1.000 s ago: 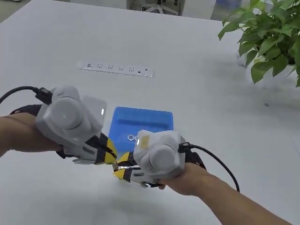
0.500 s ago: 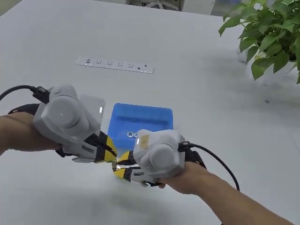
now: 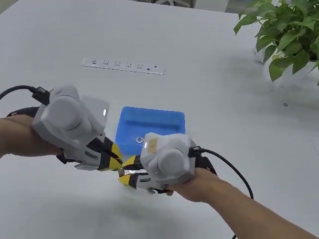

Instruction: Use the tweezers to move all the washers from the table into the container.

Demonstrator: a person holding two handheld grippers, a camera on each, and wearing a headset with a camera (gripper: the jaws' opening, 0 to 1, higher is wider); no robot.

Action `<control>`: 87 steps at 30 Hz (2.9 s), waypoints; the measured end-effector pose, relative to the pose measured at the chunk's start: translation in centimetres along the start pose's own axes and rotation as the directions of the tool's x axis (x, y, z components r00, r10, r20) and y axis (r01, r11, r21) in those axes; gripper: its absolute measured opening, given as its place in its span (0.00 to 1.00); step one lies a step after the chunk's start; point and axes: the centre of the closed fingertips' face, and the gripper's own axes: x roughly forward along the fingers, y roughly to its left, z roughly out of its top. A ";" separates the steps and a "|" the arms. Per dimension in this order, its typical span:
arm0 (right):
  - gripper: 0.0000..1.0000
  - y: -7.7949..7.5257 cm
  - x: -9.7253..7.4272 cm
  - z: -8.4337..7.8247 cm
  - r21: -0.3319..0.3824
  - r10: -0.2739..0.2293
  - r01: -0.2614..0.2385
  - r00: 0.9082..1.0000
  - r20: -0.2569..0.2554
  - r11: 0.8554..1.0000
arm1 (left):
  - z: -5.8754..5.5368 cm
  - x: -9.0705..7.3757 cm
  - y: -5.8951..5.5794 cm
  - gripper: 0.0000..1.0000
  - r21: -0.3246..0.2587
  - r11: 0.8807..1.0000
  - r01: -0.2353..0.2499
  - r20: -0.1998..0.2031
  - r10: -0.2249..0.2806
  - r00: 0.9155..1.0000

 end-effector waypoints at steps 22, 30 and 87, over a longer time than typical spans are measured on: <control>0.11 -0.1 0.4 -0.5 -0.025 0.002 -0.003 0.999 -0.032 1.000 | 0.1 0.6 0.5 0.06 0.029 0.998 0.057 -0.032 -0.056 0.998; 0.10 0.0 0.3 -0.6 -0.001 0.004 -0.004 1.000 -0.028 1.000 | 0.1 0.6 0.3 0.06 0.031 0.998 0.060 -0.035 -0.059 0.998; 0.10 -1.7 -3.7 3.6 -0.051 -0.011 0.010 1.000 -0.001 0.999 | 4.1 -3.6 1.3 0.06 0.096 0.995 0.028 -0.053 -0.023 0.998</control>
